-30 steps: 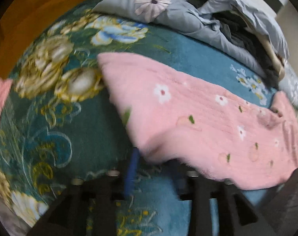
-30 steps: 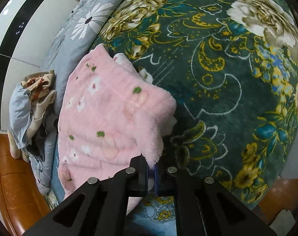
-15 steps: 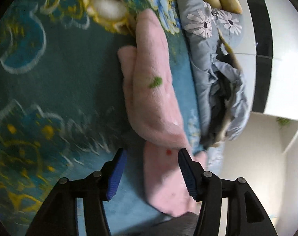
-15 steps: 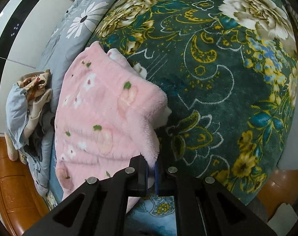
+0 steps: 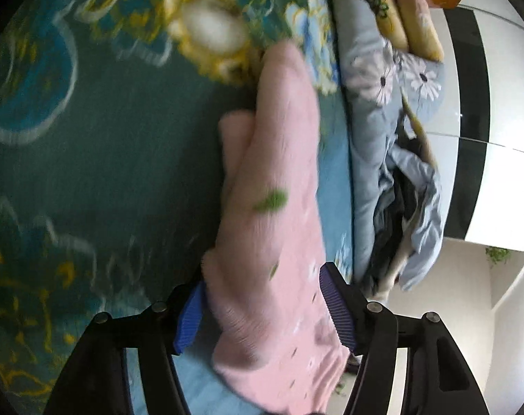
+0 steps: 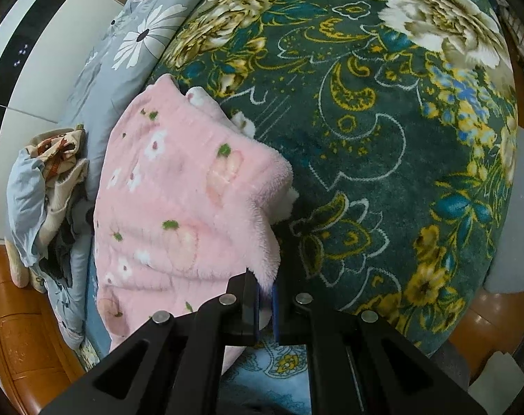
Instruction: Fold clothes
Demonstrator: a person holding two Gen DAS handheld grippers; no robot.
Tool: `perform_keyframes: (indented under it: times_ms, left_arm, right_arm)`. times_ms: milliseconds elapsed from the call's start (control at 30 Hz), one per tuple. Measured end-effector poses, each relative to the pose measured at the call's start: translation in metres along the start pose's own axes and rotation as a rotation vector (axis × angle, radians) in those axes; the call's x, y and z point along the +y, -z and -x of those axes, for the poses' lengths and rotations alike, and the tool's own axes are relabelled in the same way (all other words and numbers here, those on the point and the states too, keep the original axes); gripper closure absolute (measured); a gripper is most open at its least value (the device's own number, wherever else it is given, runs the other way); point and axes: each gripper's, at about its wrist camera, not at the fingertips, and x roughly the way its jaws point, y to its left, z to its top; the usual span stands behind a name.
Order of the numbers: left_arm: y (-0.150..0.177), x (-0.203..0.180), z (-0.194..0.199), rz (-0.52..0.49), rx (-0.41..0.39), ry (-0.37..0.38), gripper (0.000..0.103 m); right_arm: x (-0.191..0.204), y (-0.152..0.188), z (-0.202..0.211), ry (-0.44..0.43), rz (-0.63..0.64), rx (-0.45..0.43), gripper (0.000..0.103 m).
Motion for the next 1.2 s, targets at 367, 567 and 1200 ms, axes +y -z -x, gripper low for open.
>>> perform_keyframes:
  times_ms: [367, 567, 1200]
  left_arm:
    - [0.082, -0.168, -0.043, -0.817, -0.049, -0.164, 0.089]
    - [0.146, -0.170, -0.160, -0.909, 0.237, -0.301, 0.086]
    - [0.060, -0.143, -0.131, -0.670, 0.225, -0.238, 0.058]
  right_arm:
    - [-0.001, -0.002, -0.008, 0.018, 0.016, 0.019, 0.098]
    - [-0.001, -0.002, -0.011, 0.037, 0.017, 0.026, 0.098]
    - [0.017, 0.005, -0.020, 0.167, 0.035, 0.037, 0.098]
